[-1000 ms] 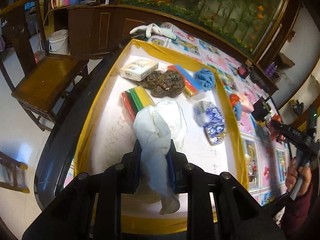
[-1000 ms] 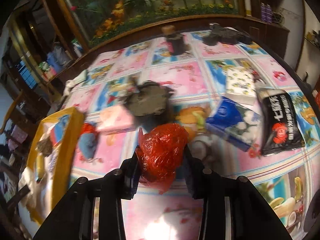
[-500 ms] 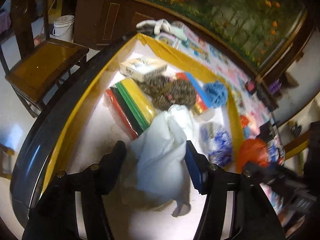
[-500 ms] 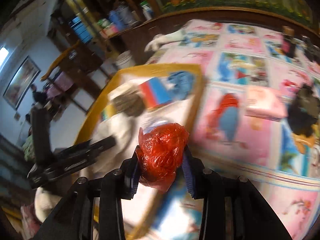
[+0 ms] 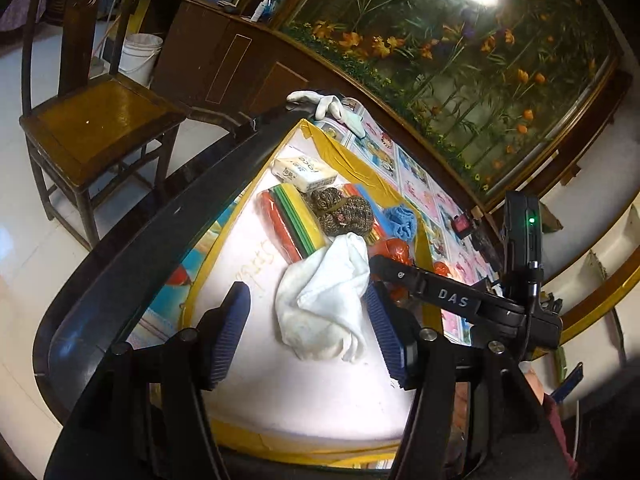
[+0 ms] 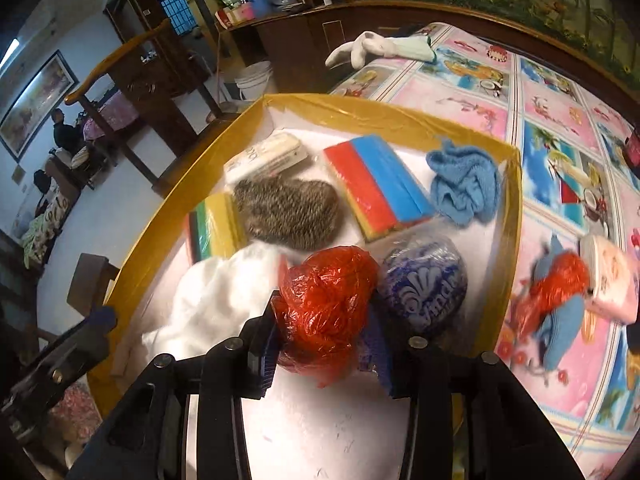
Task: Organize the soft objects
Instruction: 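Carry the cloth and red bag over the box and open both tools, then move both tools back over the table toward the pink tissue pack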
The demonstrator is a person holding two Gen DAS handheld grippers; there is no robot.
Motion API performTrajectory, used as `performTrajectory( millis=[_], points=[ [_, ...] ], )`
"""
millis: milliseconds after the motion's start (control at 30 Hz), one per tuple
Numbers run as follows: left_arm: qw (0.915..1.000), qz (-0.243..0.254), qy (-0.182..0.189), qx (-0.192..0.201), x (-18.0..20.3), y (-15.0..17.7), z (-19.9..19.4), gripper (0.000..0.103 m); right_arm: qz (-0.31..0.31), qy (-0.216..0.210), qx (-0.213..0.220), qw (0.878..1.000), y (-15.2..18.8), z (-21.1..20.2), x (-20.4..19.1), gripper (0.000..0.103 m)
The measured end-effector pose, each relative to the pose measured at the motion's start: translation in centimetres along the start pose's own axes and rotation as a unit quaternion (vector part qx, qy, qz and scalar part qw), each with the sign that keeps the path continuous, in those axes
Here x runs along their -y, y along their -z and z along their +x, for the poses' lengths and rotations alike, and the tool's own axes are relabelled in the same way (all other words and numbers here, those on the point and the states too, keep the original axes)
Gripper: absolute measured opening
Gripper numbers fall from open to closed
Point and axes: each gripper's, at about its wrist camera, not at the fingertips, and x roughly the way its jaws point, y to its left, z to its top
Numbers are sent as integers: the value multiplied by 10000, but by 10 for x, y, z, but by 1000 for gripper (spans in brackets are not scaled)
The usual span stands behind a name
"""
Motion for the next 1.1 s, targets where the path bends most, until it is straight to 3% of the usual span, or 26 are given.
performTrajectory(
  millis=[33, 200, 267, 467, 700, 1100],
  points=[
    [10000, -21, 13, 6, -1, 1, -1, 61, 29, 31, 40, 10000, 0, 0, -2, 44],
    [9999, -91, 35, -93, 4, 7, 0, 62, 38, -24, 494, 9988, 17, -41, -5, 72],
    [9999, -72, 61, -141, 11, 12, 1, 62, -10, 80, 733, 9973, 29, -62, -2, 75],
    [9993, 142, 121, -332, 44, 29, 6, 62, 27, 360, 1035, 9940, 72, -112, 24, 77],
    [9967, 509, 162, -613, 90, 51, 17, 62, 473, 550, 1098, 9913, 116, -151, 77, 78],
    [9879, 1126, 145, -1056, 153, 81, 36, 62, 1198, 713, 1227, 9826, 152, -184, 159, 78]
  ],
)
